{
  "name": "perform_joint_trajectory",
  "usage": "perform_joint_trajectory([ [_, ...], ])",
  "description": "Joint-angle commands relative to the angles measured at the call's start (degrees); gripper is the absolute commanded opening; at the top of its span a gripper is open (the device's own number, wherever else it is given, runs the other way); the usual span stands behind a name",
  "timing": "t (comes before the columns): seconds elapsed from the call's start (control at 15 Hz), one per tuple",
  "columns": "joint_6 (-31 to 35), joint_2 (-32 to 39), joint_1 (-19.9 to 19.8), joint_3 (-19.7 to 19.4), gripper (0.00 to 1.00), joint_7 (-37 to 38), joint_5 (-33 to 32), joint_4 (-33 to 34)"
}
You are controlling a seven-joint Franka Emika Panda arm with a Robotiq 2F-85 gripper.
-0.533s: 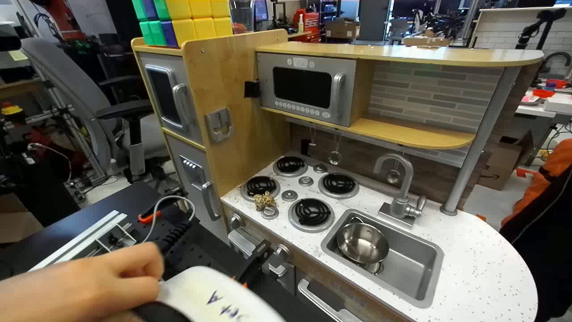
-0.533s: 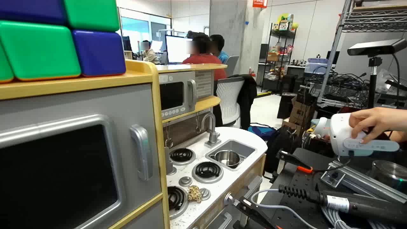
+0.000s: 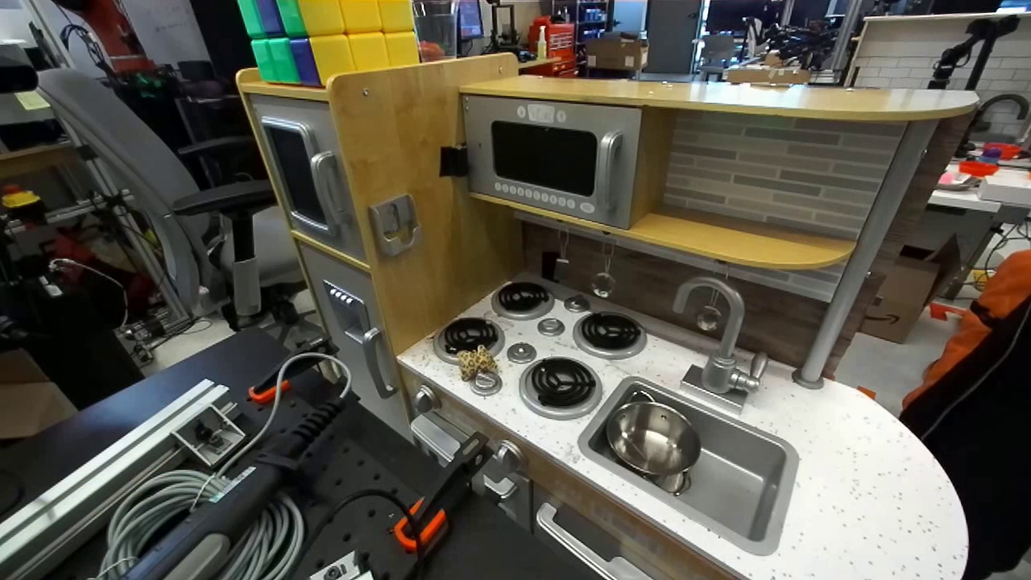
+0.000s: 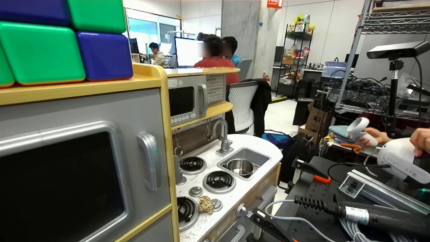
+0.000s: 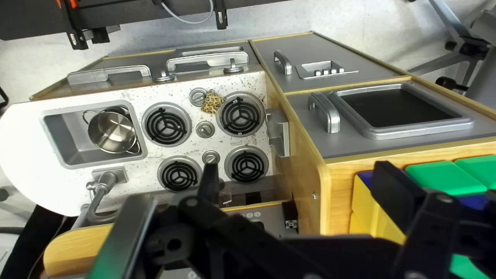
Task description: Remove the plush toy from the stove and put it inside the silver pot in the sink
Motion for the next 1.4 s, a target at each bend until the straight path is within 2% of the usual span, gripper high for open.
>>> perform_joint_trajectory([
  [0.0,-0.08,0.11,0.49,-0.40,1.00,0.21,-0.27,0.10],
  [0.13,-0.08,0.11,0.49,-0.40,1.00,0.21,-0.27,0.10],
  [0.2,-0.50,1.17,-0.63,0.08,1.00,1.43,-2.08,2.29],
  [0.27,-1.37,4.64,-1.38,-0.12,1.00,1.19,-3.11,6.02],
  [0.6,0.91,13.23,-4.22,-1.18,1.00,5.10,-4.77,8.72],
  [0.8,2.89,21.46,-4.69,-3.72,1.00,2.34,-4.80,10.12],
  [1.07,9.70,32.53,-4.41,-6.89,1.00,-0.74,-8.06,11.84],
  [1.33,8.40,42.53,-2.67,-8.85,1.00,-3.90,-14.02,19.77],
])
